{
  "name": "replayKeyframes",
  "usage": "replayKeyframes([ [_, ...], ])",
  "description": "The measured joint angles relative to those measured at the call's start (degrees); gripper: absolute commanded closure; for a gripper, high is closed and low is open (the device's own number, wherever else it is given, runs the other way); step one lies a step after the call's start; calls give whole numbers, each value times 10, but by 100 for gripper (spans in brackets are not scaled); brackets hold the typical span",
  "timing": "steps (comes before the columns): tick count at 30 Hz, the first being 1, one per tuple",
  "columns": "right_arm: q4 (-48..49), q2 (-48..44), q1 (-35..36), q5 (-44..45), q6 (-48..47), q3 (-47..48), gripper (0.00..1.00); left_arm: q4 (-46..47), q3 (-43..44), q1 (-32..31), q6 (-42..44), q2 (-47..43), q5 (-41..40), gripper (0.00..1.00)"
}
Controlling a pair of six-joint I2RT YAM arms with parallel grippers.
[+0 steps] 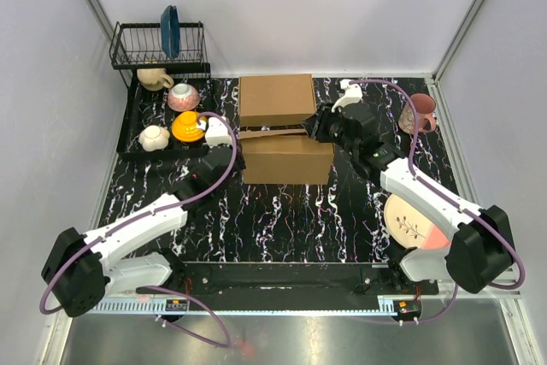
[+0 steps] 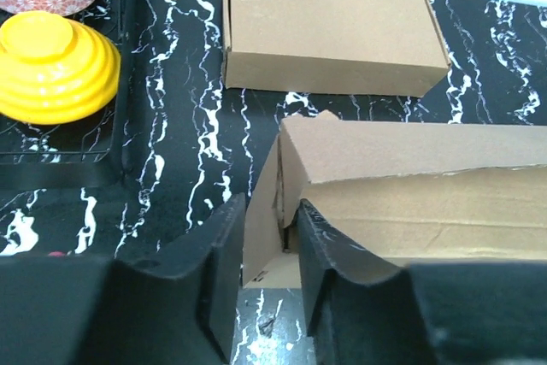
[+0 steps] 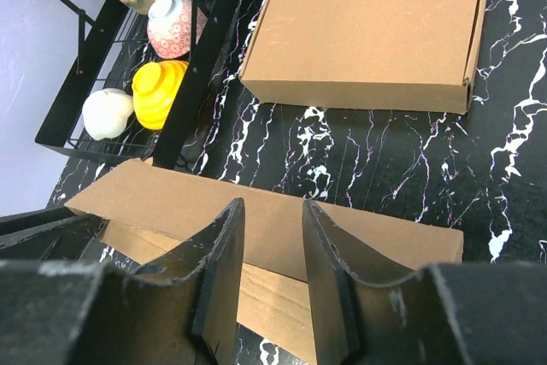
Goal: Fold the paper box
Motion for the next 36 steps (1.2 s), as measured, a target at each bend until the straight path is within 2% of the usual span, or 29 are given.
replayKeyframes([
  [11, 27, -12, 4, 6, -12, -25, 61, -63, 16, 2, 8, -69, 0, 51],
  [16, 25, -19, 8, 12, -19, -33, 63, -40, 16, 2, -1, -118, 1, 47],
  [19, 25, -25, 10, 15, -23, -39, 64, -12, 21, 2, -2, -118, 5, 46],
  [27, 23, -26, 16, 30, -38, -46, 64, 23, 128, 4, -17, 25, 83, 49],
  [36, -8, -20, 21, 42, -43, -46, 61, 76, 137, 5, -58, 163, 202, 56],
])
